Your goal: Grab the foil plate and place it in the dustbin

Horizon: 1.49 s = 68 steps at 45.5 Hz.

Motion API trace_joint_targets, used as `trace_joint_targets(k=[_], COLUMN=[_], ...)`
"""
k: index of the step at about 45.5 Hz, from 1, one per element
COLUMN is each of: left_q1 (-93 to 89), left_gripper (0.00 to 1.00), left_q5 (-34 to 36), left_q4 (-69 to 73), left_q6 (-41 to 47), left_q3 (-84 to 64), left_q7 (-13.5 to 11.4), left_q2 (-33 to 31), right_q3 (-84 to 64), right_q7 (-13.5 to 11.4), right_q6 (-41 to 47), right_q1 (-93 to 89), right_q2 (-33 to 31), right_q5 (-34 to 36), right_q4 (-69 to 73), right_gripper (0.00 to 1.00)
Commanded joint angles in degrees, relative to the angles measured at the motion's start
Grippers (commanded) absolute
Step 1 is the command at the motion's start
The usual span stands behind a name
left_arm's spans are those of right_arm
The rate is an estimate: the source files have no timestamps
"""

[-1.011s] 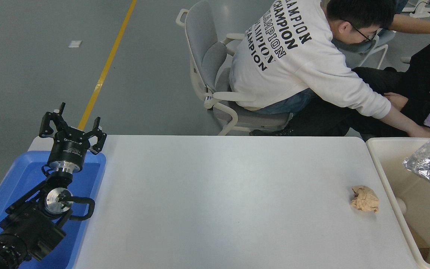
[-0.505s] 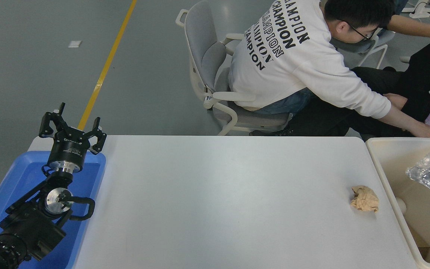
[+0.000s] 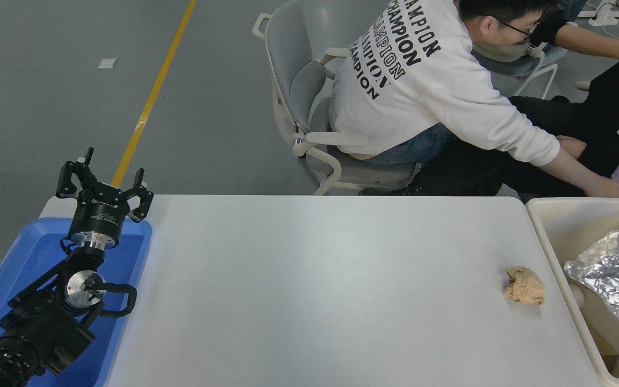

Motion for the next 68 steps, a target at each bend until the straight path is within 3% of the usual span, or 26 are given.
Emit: trace_joint_targets(k=[1, 15, 20, 25, 33, 43, 48, 61, 68], left_q1=[0.0, 0.0, 0.0, 0.0, 0.0, 0.0, 0.0, 0.0, 0.0], left_gripper=[0.99, 0.99, 0.99, 0.99, 0.99, 0.99, 0.99, 0.99, 0.99], left_q5=[0.0, 0.1, 0.1, 0.1, 0.1, 0.0, 0.0, 0.0, 0.0], left_q4=[0.0, 0.0, 0.0, 0.0, 0.0, 0.0, 0.0, 0.0, 0.0], left_q6=[0.0, 0.0, 0.0, 0.0, 0.0, 0.0, 0.0, 0.0, 0.0], left_q3=[0.0, 0.0, 0.0, 0.0, 0.0, 0.0, 0.0, 0.0, 0.0], left_q7=[0.0, 0.0, 0.0, 0.0, 0.0, 0.0, 0.0, 0.0, 0.0], left_q2=[0.1, 0.0, 0.0, 0.0, 0.0, 0.0, 0.0, 0.0, 0.0], right_q3=[-0.1, -5.1, -14.6, -29.9, -42.6, -45.6, -45.1, -44.2, -40.6], right_q7=[0.0, 0.0, 0.0, 0.1, 0.0, -0.1, 0.0, -0.1, -0.1], right_q6=[-1.7, -1.2, -0.4, -0.4, 6.5, 33.8, 43.1, 43.5, 43.5], right_q1=[1.0, 17.0, 29.2, 46.2, 62.9, 77.1, 82.7, 92.6, 98.4], right_q2=[-0.7, -13.7, -17.5, -17.4, -12.2, -5.3, -2.8, 12.0, 13.9], right_q5=[0.1, -0.9, -2.1, -3.4, -3.4, -3.4, -3.4, -3.3, -3.2], right_q4=[4.0, 32.1, 46.2, 59.4, 67.6, 68.2, 68.3, 73.0, 76.8], right_gripper=[1.00, 1.00, 1.00, 1.00, 1.00, 1.00, 1.00, 1.00, 1.00])
